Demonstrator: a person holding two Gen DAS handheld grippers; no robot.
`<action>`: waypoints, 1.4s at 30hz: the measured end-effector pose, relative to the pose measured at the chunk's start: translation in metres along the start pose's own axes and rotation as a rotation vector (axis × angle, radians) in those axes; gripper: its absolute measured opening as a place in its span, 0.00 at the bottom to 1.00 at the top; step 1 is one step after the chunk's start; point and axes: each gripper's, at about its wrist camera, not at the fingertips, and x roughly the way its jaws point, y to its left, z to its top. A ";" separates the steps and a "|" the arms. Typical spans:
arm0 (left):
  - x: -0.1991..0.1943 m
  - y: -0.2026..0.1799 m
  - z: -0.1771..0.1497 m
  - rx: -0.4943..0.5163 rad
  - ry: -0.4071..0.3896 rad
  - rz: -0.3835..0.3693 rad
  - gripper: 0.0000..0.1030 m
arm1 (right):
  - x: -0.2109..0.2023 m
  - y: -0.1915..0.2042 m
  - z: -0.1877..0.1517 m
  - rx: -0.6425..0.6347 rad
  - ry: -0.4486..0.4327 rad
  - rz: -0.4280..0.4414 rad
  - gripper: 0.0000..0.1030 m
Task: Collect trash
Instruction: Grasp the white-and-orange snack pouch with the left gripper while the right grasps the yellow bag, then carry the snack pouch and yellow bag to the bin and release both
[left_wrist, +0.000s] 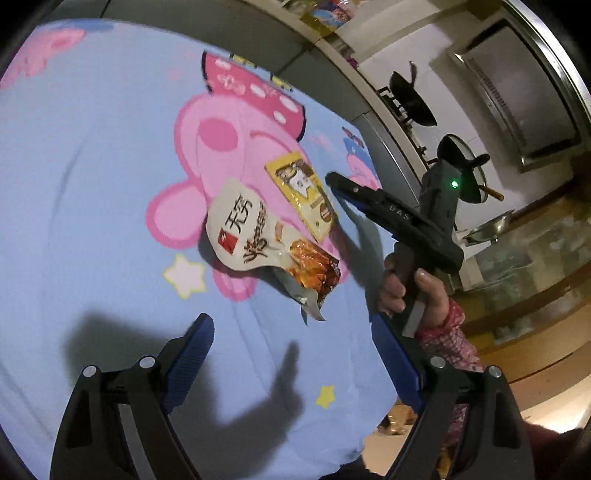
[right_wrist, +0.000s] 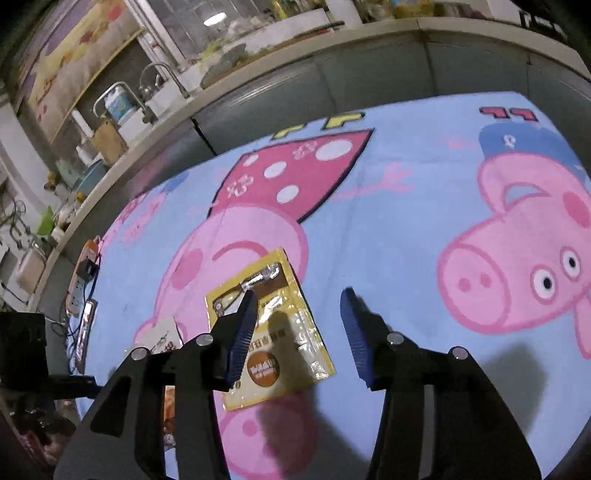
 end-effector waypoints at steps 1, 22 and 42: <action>0.004 0.002 0.002 -0.018 0.005 -0.012 0.84 | 0.001 0.001 -0.003 -0.003 0.007 0.022 0.43; 0.038 0.015 0.037 -0.098 -0.021 -0.032 0.30 | 0.020 0.020 -0.038 0.102 0.075 0.255 0.03; -0.022 0.023 0.036 -0.071 -0.146 0.033 0.03 | -0.117 -0.024 -0.103 0.274 -0.202 0.155 0.01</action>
